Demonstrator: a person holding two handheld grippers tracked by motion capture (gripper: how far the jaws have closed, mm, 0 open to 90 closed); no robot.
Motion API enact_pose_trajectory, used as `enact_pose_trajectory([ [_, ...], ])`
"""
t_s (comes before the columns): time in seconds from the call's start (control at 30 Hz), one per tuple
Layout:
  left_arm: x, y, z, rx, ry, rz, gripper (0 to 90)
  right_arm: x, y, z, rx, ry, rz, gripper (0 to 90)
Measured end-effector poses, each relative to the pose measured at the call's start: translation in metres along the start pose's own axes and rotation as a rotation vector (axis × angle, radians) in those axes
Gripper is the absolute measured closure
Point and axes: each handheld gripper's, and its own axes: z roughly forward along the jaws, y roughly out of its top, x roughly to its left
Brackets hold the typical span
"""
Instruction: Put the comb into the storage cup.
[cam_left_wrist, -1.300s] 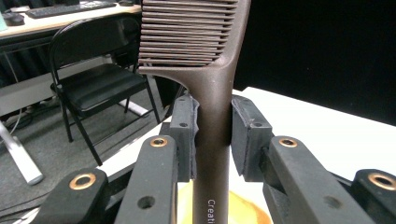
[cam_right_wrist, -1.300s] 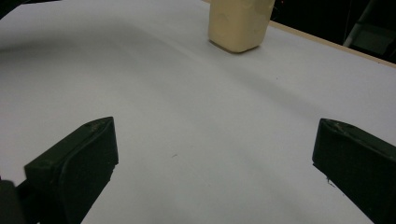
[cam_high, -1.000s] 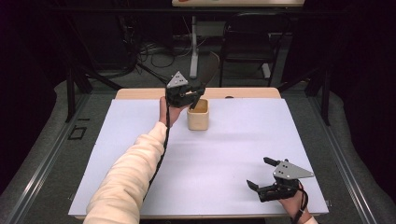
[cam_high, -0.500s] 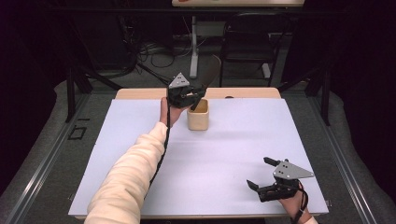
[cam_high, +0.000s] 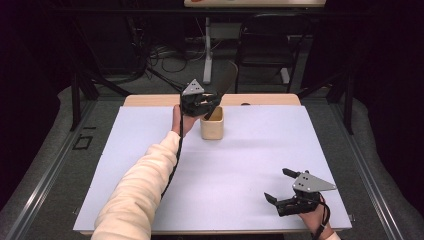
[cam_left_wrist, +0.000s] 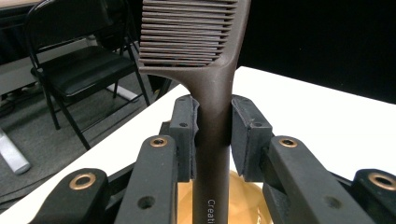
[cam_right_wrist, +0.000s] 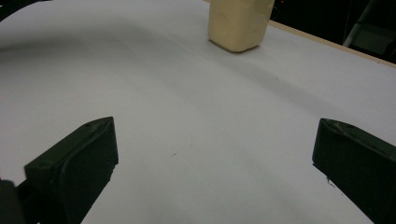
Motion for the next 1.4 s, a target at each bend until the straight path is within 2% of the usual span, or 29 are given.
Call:
enact_pose_trajectory([
  [0.43,0.0002,-0.0038,0.0016,0.028,0.001,0.003,72.4,-0.0001,0.0000,-0.0001,0.000,0.000,-0.001,0.0],
  [1.0,0.0001,-0.0072,0.0001,0.037,-0.001,-0.007,72.4,-0.0003,0.0002,-0.0007,-0.003,0.000,0.002,0.0],
  [1.13,-0.0014,-0.0058,-0.0004,0.034,0.001,0.007,72.4,0.0000,0.0004,-0.0005,-0.002,0.000,0.001,0.0],
  [1.4,-0.0014,-0.0085,0.0017,0.039,0.003,-0.003,72.4,-0.0005,0.0001,-0.0003,-0.003,0.001,0.003,0.0],
])
